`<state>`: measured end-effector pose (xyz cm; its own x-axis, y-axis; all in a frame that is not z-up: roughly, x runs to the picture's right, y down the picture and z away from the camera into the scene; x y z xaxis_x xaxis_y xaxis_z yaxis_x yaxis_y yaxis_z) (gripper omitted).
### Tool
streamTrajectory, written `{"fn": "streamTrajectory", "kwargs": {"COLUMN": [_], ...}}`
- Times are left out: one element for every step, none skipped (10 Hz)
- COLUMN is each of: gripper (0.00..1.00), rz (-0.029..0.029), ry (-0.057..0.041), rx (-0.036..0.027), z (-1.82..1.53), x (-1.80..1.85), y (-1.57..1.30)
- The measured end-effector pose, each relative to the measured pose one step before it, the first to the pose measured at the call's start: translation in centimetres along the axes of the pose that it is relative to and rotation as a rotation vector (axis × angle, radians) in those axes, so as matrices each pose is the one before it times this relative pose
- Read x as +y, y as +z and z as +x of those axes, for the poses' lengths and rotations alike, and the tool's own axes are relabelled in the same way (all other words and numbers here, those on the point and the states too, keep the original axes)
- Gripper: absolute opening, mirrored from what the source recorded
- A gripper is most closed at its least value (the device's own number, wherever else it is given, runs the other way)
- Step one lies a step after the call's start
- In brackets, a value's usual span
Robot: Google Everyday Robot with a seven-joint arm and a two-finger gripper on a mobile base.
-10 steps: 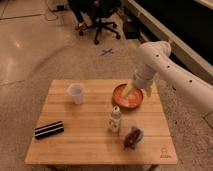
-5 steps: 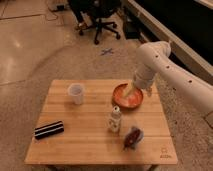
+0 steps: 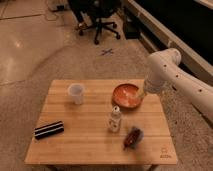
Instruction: Place the pepper in the ceramic cup
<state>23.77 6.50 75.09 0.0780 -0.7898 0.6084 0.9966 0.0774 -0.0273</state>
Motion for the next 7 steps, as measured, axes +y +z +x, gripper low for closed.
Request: {"fn": "streamTrajectory", "kwargs": {"gripper": [0.8, 0.8, 0.8, 0.8, 0.8, 0.8, 0.8], "rz": [0.00456, -0.00053, -0.00777, -0.00383, -0.0077, -0.00772, 0.0041], "ry": [0.03107, 0.02748, 0.02444, 0.01611, 0.01271, 0.01235, 0.00205], "rx": [-0.0036, -0.00331, -0.00063, -0.00223, 0.00201, 0.00721, 0.00306], "z": [-1.255, -1.468, -1.612, -1.502, -1.269, -1.777, -0.926], "x": [0.539, 0.614, 0.761, 0.201, 0.081, -0.313, -0.692], "y": [0.728, 0.844, 1.027, 0.978, 0.822, 1.033, 0.49]}}
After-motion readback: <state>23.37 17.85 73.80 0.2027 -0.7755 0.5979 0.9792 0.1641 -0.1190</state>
